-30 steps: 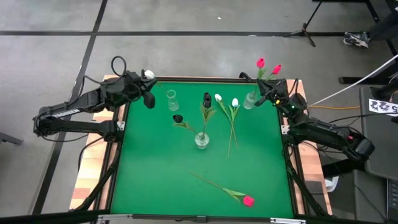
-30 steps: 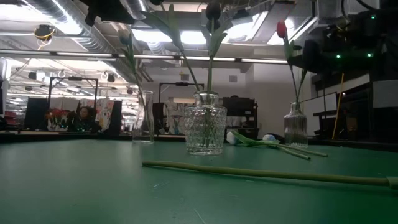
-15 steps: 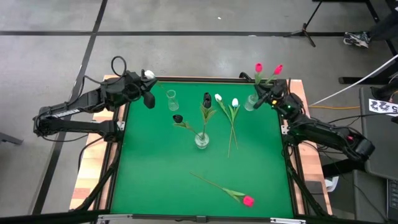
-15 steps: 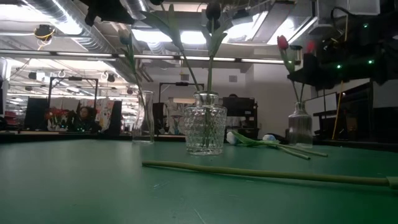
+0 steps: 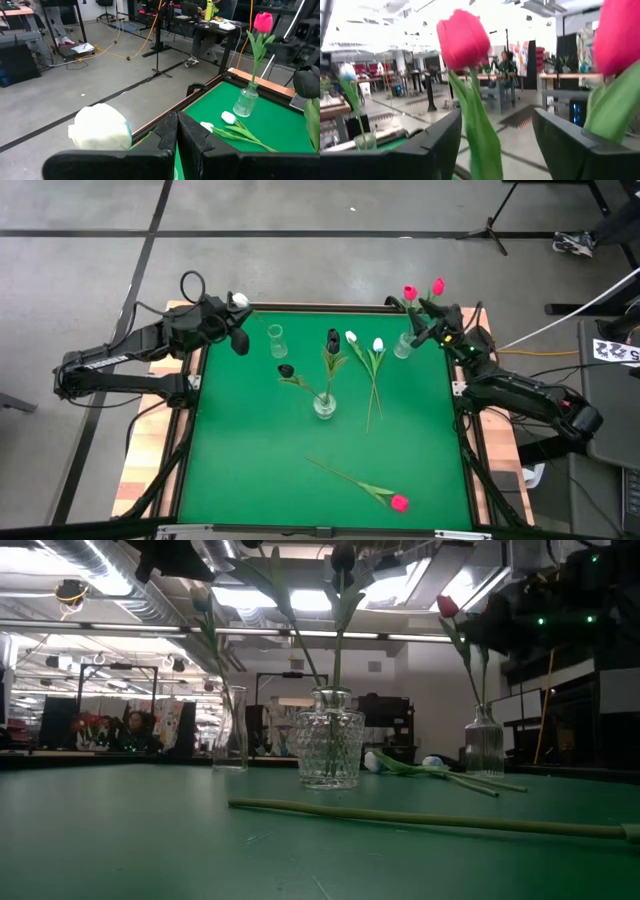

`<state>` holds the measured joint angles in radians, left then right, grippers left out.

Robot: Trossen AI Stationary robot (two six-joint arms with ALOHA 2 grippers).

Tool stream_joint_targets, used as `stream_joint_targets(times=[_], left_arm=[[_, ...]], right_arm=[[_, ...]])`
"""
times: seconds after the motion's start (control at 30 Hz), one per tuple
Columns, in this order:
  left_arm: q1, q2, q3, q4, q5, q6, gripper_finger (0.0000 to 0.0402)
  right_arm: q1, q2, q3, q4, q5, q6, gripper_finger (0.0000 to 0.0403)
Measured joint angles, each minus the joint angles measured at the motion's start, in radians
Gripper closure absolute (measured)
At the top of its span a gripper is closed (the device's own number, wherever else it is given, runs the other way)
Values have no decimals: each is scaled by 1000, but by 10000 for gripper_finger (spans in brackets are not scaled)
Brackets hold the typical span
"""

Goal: Sort flowers into vase by color
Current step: Put the top pink tulip into the top right transparent vase, then put the pink tulip into the top right transparent vase

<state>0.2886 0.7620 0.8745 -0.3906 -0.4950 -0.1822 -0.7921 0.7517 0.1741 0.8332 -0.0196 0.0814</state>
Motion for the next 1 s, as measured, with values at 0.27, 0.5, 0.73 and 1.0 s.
stream_joint_targets(times=[0.27,0.5,0.73,1.0], left_arm=[[0,0,0,-23,0,18,393],[0,0,0,-25,32,8,393],[-52,16,0,46,532,-48,393],[-322,153,0,232,607,20,393]], right_arm=[[0,-72,113,-101,-49,18,158],[1,-187,267,-332,-149,77,158],[1,-299,482,-664,-218,98,158],[1,-345,630,-932,-264,135,158]])
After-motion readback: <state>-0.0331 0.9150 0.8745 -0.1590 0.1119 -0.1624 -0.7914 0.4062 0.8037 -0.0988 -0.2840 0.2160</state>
